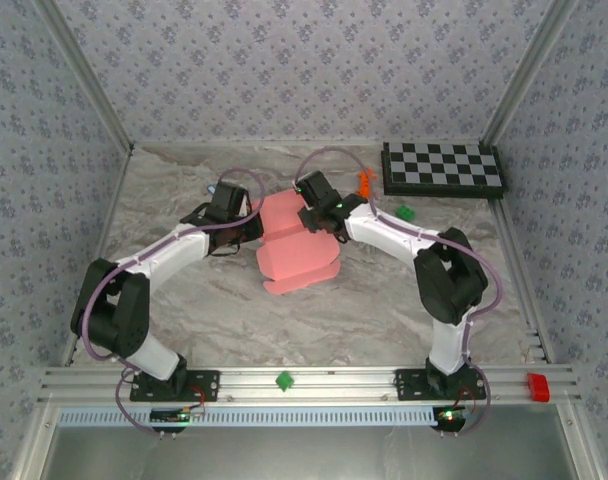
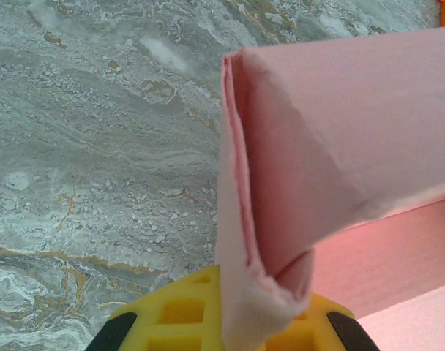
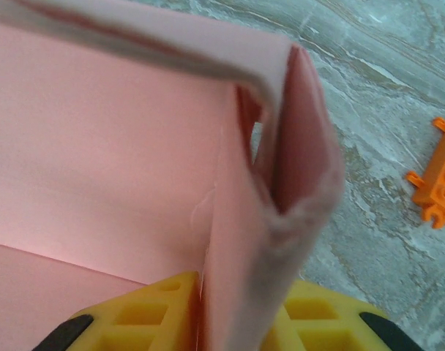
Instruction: Fold the paper box
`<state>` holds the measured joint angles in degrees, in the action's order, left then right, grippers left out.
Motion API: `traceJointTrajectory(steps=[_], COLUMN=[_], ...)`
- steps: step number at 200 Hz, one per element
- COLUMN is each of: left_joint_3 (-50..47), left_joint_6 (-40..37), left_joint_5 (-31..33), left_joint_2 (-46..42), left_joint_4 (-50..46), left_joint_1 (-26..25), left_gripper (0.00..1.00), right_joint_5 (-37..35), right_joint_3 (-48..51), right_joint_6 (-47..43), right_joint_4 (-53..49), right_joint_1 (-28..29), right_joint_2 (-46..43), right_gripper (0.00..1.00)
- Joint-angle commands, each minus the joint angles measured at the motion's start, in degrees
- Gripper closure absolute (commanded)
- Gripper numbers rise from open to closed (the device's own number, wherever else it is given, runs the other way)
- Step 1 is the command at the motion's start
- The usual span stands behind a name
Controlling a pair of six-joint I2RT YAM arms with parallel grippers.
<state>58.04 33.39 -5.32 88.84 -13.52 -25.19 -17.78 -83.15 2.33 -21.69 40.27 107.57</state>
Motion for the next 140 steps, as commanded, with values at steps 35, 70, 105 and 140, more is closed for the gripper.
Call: traceJointTrajectory(steps=[35,70,105,140], left_joint_3=[2.34,2.45,2.74,2.92], left_joint_6=[0.98,1.15,1.24,1.29], left_joint_5=[-0.05,0.12,0.13,0.27], left_joint_2=[0.55,0.89,1.33,1.52], left_joint_4=[-1.07,-1.42,-1.60,-1.61], left_joint_1=[-0.12,-0.12,-0.12,-0.12], left_gripper=[1.00,1.00,1.00,1.00], right_joint_5=[-10.72,-13.32,-16.58,-18.37], right_joint_3=[-5.27,-6.76,-9.43,-11.28], right_joint_6=[3.13,5.15,7.71,9.74], right_joint_4=[-8.62,-10.48,-14.43,-16.92], right_joint_1=[1.24,1.73,2.43,2.79], right_joint_2=[3.08,4.16,6.18,7.58], right_gripper=[0.74,0.74,0.74,0.75])
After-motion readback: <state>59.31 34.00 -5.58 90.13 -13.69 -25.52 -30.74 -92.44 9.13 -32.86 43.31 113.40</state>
